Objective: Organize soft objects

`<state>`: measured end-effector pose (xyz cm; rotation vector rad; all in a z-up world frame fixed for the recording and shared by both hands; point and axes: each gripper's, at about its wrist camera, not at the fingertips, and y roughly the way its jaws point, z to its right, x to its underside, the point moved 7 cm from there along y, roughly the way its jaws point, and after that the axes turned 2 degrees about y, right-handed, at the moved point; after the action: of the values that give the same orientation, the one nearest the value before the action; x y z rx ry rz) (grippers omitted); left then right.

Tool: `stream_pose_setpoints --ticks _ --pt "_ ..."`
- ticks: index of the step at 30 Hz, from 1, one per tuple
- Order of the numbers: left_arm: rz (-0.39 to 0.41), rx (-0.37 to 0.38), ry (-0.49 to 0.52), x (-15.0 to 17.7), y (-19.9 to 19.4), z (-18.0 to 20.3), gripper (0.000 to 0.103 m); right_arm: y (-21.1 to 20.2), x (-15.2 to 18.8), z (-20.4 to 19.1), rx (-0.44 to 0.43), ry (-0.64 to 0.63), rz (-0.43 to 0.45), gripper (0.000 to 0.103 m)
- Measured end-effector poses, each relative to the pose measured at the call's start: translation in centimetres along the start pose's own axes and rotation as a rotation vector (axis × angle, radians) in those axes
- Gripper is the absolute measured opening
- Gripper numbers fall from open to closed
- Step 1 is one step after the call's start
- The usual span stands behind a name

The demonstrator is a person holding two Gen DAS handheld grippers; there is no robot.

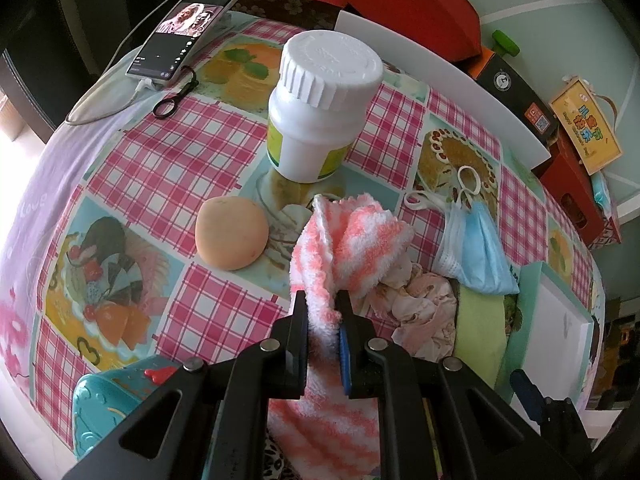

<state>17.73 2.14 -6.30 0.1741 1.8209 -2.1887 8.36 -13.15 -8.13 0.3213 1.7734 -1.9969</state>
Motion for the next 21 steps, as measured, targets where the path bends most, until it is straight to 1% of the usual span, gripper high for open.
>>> stream_pose_setpoints --ticks 5,6,7,8,9,10,12,13,14,15,17,21 --pt "0.000 0.002 -0.001 0.0 0.0 0.0 0.012 0.0 -0.1 -0.2 0.009 -0.017 0.003 0.058" --pt "0.000 0.001 0.000 0.0 0.0 0.0 0.012 0.0 0.0 -0.3 0.009 -0.021 -0.001 0.055" --pt "0.000 0.002 0.000 0.0 0.0 0.0 0.012 0.1 0.1 -0.4 0.008 -0.020 -0.004 0.050" --pt "0.000 0.001 0.000 0.0 0.0 0.0 0.012 0.2 0.2 -0.4 0.000 -0.020 -0.005 0.036" --pt "0.000 0.002 0.000 0.0 0.0 0.0 0.012 0.3 0.2 -0.5 -0.004 -0.020 -0.007 0.030" --pt "0.000 0.002 -0.001 0.0 0.0 0.0 0.012 0.4 0.2 -0.5 -0.004 -0.020 -0.008 0.030" --pt "0.001 0.004 -0.003 0.0 -0.2 0.0 0.012 0.5 0.2 -0.5 0.002 -0.020 -0.003 0.022" --pt "0.001 0.005 -0.003 -0.1 -0.2 0.0 0.012 0.4 0.1 -0.4 -0.004 -0.010 0.003 0.021" --pt "0.002 0.006 -0.004 -0.1 -0.3 0.0 0.012 0.3 -0.1 -0.2 -0.018 0.008 0.010 0.015" --pt "0.003 0.007 -0.005 -0.1 -0.4 0.0 0.012 0.1 -0.2 -0.1 -0.028 0.018 0.016 0.012" --pt "0.004 0.009 -0.007 -0.1 -0.5 0.0 0.012 -0.3 -0.5 0.2 -0.042 0.035 0.038 0.009" --pt "0.005 0.011 -0.008 -0.1 -0.6 -0.2 0.012 -0.5 -0.9 0.3 -0.097 0.069 0.049 0.008"
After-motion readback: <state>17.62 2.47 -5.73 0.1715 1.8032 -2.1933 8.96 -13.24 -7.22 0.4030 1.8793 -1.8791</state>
